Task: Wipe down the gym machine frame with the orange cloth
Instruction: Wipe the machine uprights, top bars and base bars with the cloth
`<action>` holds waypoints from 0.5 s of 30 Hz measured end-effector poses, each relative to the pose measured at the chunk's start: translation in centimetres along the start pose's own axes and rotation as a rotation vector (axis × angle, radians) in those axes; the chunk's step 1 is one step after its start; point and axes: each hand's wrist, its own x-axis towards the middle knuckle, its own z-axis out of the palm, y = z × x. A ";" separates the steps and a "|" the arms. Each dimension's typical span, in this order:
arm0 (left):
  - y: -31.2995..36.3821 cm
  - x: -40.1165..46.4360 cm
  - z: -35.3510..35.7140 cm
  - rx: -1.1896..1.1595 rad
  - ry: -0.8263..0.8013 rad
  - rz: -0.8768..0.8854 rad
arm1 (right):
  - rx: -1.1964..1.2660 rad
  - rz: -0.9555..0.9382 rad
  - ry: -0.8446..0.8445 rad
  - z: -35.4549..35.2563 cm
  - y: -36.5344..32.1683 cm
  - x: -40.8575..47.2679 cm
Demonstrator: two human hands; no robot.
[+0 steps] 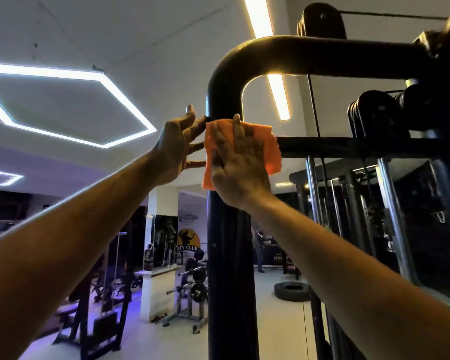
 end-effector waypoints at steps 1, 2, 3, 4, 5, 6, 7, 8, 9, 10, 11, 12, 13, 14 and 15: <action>0.0 -0.1 -0.1 0.007 -0.009 -0.010 | 0.008 0.016 -0.011 -0.5 -0.1 1.3; -0.1 -0.2 -0.2 0.013 -0.016 -0.022 | 0.015 0.028 0.000 -0.8 -0.2 2.0; -0.1 -0.3 -0.3 0.019 -0.026 -0.032 | 0.025 0.034 0.027 -0.6 -0.2 2.1; -0.1 -0.4 -0.3 0.027 -0.035 -0.036 | 0.040 0.030 0.059 -0.1 -0.2 1.5; -0.1 -0.6 -0.4 0.031 -0.039 -0.036 | 0.054 0.019 0.088 0.6 -0.1 0.4; -0.2 -0.9 -0.4 0.030 -0.037 -0.035 | 0.064 -0.003 0.108 1.3 0.0 -1.1; -0.2 -1.1 -0.3 0.026 -0.030 -0.036 | 0.066 -0.023 0.115 2.0 0.0 -2.7; -0.2 -1.3 -0.2 0.020 -0.022 -0.038 | 0.072 -0.034 0.107 2.5 0.1 -4.3; -0.2 -1.5 -0.1 0.016 -0.017 -0.040 | 0.084 -0.042 0.100 2.9 0.2 -5.6; -0.3 -1.7 0.0 0.015 -0.014 -0.037 | 0.096 -0.051 0.091 3.1 0.5 -6.7; -0.3 -1.8 0.0 0.018 -0.015 -0.031 | 0.075 -0.065 0.075 3.2 0.9 -7.3; -0.3 -1.8 0.0 0.023 -0.015 -0.026 | 0.012 -0.076 0.048 3.0 1.3 -7.3; -0.2 -1.7 0.0 0.028 -0.017 -0.023 | -0.070 -0.078 0.024 2.8 1.5 -6.7; -0.1 -1.6 -0.2 0.030 -0.016 -0.023 | -0.119 -0.067 0.012 2.5 1.5 -5.6; 0.0 -1.5 -0.5 0.030 -0.016 -0.027 | -0.114 -0.041 0.020 2.2 1.2 -4.1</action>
